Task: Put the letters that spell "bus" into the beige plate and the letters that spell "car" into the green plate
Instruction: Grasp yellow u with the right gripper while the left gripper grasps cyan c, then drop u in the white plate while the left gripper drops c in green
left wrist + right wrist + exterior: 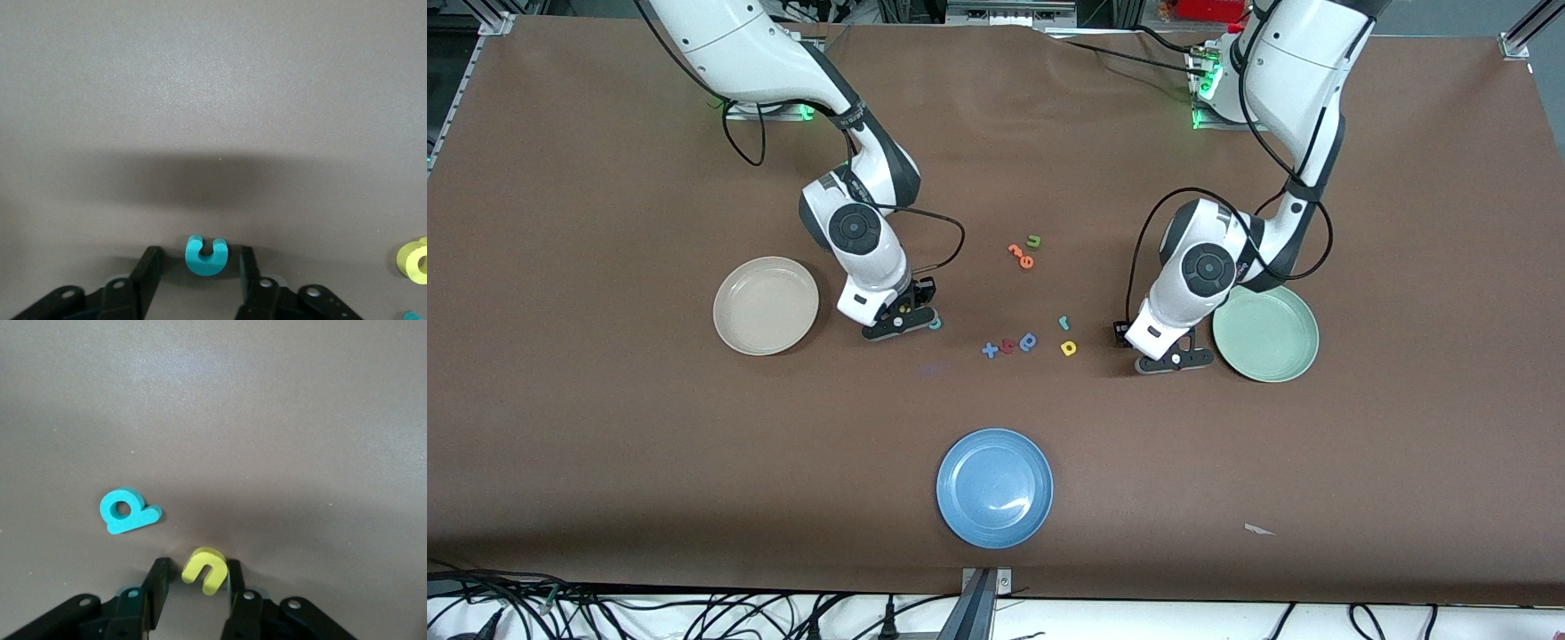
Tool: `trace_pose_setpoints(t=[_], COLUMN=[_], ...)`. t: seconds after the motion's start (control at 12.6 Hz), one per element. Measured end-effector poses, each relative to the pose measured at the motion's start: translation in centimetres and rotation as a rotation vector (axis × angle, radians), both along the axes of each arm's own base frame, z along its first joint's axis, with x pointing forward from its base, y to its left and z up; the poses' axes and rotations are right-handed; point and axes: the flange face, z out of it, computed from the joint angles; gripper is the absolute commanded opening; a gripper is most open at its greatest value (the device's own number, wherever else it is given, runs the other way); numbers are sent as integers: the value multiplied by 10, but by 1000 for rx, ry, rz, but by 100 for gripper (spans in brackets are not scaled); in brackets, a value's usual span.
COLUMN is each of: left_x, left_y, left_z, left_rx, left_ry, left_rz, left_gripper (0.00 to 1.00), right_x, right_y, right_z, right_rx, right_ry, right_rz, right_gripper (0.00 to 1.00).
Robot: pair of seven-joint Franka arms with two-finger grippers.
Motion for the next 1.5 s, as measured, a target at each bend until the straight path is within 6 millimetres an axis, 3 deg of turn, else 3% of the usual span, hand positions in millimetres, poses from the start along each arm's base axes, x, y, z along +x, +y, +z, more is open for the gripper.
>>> trace_pose_setpoints(t=[0.16,0.32,0.63,0.87,1.03,1.27,1.35,1.5], left_x=[1,2,3,3,4,15,23,40], left_y=[1,0,1,-1,-1,2,5,23], left_z=[0,0,1,2,2,11,18,37], left_rx=[1,0,4,26,26,22,18,26], left_ry=[-1,-3,-7,-17,-19,-42,-56,-47], left_rz=[1,1,-3,-25,-25,12,29,54], left_gripper=[50,42,29,16,7,5,5,5], right_x=[1,1,8,25,34,41,39,24], right_y=[0,0,-3,-22,-54,-122,-153,-210], right_z=[0,1,6,32,58,98,106,102], right_rx=[-3,-9,-11,-48,-118,-187,-196,-203], right_ry=[-4,-10,-23,-27,27,92,109,152], right_rz=[6,17,12,2,31,77,99,105], right_gripper=[24,21,21,21,21,21,21,21])
